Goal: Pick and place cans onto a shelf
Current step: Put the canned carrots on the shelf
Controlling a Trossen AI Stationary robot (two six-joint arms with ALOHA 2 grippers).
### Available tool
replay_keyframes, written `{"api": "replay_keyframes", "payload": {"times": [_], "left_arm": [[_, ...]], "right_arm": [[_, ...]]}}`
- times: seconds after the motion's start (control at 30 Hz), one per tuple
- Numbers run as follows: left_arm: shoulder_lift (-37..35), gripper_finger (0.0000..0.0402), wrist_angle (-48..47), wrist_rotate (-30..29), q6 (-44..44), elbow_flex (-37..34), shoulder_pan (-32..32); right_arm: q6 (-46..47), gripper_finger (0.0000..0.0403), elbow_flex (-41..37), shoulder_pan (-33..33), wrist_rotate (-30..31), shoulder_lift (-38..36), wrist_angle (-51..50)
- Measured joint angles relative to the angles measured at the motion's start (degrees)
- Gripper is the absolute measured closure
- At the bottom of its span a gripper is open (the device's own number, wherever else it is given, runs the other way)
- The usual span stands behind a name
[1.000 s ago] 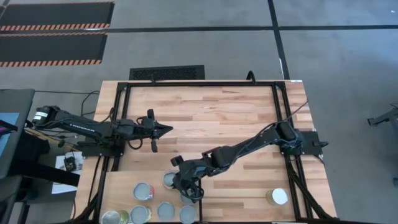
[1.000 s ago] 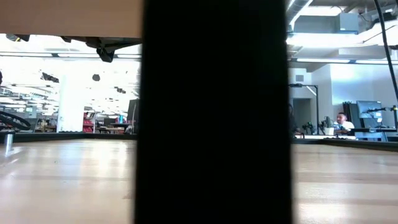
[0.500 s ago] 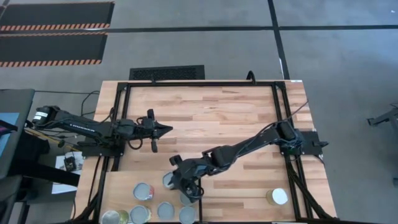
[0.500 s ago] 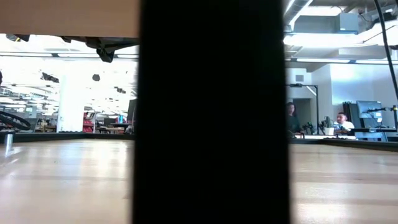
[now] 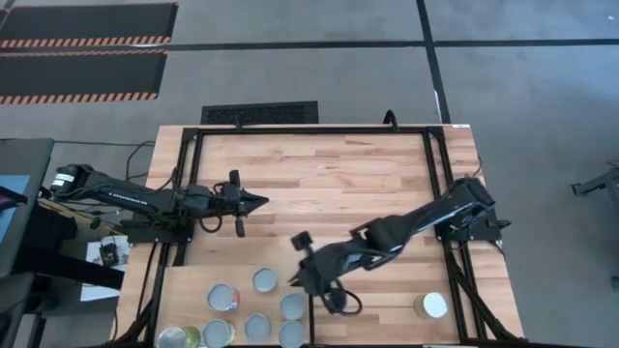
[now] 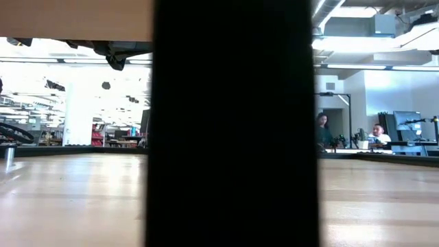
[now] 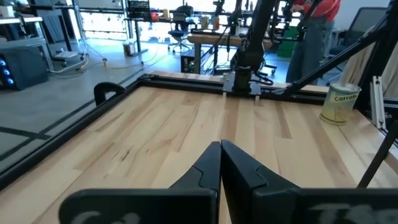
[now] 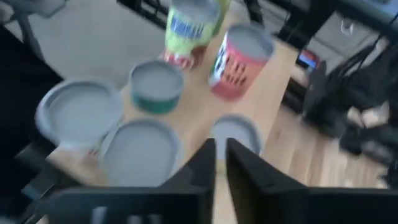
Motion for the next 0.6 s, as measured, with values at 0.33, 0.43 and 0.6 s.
{"api": "replay_keyframes", "payload": {"times": [0.33, 0.43, 0.6], "left_arm": [[0.0, 0.0401, -0.4, 0.5, -0.7, 0.0, -0.2], [0.0, 0.0401, -0.5, 0.5, 0.0, 0.0, -0.5], [0.0, 0.0401, -0.6, 0.5, 0.0, 0.0, -0.7]], "right_arm": [[19.9, 0.0394, -31.9, 5.7, 4.4, -11.7, 10.1], [30.4, 0.0396, -39.0, 8.5, 4.4, -15.0, 11.8], [48.4, 0.0394, -44.7, 15.7, 4.5, -19.2, 5.6]]}}
